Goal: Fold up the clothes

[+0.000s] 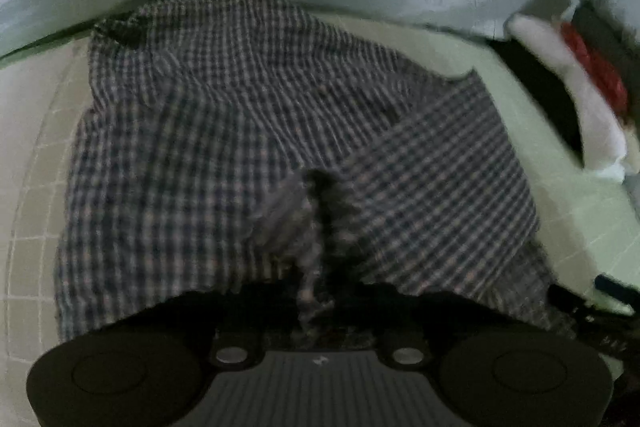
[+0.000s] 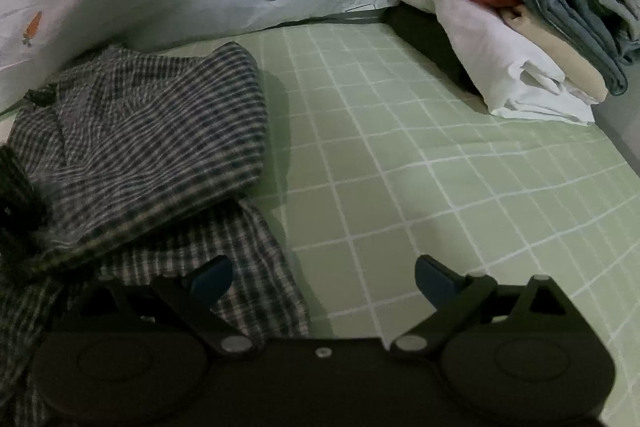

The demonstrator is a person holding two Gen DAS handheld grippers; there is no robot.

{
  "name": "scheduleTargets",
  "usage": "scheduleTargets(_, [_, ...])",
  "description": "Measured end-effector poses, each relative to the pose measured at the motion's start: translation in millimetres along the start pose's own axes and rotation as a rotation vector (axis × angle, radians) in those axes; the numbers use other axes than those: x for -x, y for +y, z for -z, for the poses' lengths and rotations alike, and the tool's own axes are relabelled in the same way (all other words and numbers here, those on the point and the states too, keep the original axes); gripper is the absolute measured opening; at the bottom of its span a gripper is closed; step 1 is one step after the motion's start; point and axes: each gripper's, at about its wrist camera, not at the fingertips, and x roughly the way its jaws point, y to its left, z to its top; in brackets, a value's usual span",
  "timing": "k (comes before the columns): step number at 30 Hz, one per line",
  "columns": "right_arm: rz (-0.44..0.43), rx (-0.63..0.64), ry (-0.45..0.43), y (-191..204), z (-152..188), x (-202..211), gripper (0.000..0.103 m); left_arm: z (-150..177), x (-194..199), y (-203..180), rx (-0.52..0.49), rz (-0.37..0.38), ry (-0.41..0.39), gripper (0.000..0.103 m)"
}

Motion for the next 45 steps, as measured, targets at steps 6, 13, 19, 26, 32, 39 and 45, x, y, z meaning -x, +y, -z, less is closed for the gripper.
scheduleTargets(6, [0.011,0.019,0.004,3.8,-0.7,6.2,0.099,-31.9,57.5,31.2,0.010,-0.091,-0.245,0.010])
scheduleTargets(13, [-0.006,0.023,-0.021,8.9,-1.4,19.3,0.099,-68.5,116.0,120.5,0.271,-0.386,-0.493,0.017])
scheduleTargets(19, [-0.008,0.038,-0.033,12.9,3.7,26.7,0.099,-39.9,130.8,151.1,0.396,-0.477,-0.469,0.075])
scheduleTargets(26, [0.012,0.035,-0.006,9.4,22.2,36.4,0.096,36.9,112.5,99.1,0.248,-0.358,-0.247,0.082])
scheduleTargets(32, [-0.027,-0.018,0.030,-8.0,37.0,46.7,0.083,97.5,95.3,45.9,0.078,-0.310,-0.072,0.082])
scheduleTargets(39, [-0.140,-0.027,0.083,-24.6,57.5,56.8,0.049,129.9,109.0,21.1,0.070,-0.355,-0.041,0.082])
scheduleTargets(45, [-0.220,0.007,0.107,-36.3,72.8,65.1,0.034,160.1,126.7,5.8,0.128,-0.388,-0.028,0.082])
